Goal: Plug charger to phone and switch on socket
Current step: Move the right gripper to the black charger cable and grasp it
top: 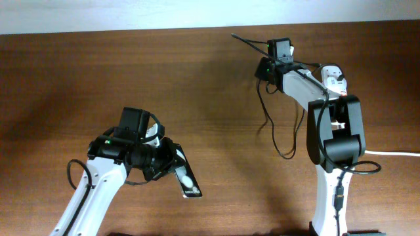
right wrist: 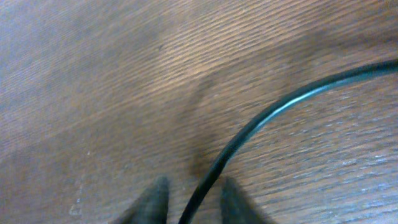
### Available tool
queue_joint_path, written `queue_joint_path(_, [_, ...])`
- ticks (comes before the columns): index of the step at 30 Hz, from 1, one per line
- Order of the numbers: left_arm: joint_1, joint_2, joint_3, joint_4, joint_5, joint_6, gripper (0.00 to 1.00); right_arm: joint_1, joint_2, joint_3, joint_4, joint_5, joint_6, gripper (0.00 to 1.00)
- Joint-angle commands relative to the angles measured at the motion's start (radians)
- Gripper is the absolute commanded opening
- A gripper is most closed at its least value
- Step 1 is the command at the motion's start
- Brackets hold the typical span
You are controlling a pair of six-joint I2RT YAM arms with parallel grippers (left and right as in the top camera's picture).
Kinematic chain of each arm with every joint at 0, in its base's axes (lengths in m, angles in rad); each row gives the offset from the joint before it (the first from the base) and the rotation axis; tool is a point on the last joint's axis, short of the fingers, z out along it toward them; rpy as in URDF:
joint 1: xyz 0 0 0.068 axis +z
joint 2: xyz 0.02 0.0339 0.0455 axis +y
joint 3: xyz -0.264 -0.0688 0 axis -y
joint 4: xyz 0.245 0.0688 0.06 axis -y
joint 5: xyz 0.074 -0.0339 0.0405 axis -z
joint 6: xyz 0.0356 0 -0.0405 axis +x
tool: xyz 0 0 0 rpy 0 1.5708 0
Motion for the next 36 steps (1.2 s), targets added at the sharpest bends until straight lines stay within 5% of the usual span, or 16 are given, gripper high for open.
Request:
queue_joint_path(1, [-0.001, -0.005, 0.009, 0.002, 0.003, 0.012, 0.0, 0.0, 0.011, 0.025, -0.032, -0.111, -0.07, 0.04])
queue_joint_path(6, [-0.001, -0.005, 0.009, 0.003, -0.003, 0.012, 0.0, 0.027, -0.06, 0.074, -0.252, -0.276, -0.202, 0.04])
queue_joint_path(16, [-0.001, -0.005, 0.009, 0.002, -0.015, 0.012, 0.0, 0.275, -0.304, 0.08, -1.141, -0.266, -0.226, 0.07])
queue_joint_path(20, [-0.001, -0.005, 0.009, 0.001, -0.014, 0.012, 0.0, 0.353, -0.303, 0.08, -1.136, -0.226, -0.226, 0.83])
queue_joint_path(24, [-0.001, -0.005, 0.009, 0.002, -0.015, 0.012, 0.0, 0.356, -0.301, 0.08, -1.08, -0.079, -0.137, 0.99])
queue_joint_path(31, [-0.001, -0.005, 0.009, 0.002, -0.015, 0.012, 0.0, 0.323, -0.262, 0.032, -0.817, 0.007, 0.204, 0.97])
queue_joint_path(33, [-0.001, -0.005, 0.009, 0.002, -0.015, 0.012, 0.0, 0.29, -0.225, 0.023, -0.769, 0.007, 0.262, 0.79])
queue_joint_path(36, [-0.001, -0.005, 0.009, 0.002, -0.015, 0.012, 0.0, 0.243, -0.136, 0.021, -0.675, 0.01, 0.265, 0.72])
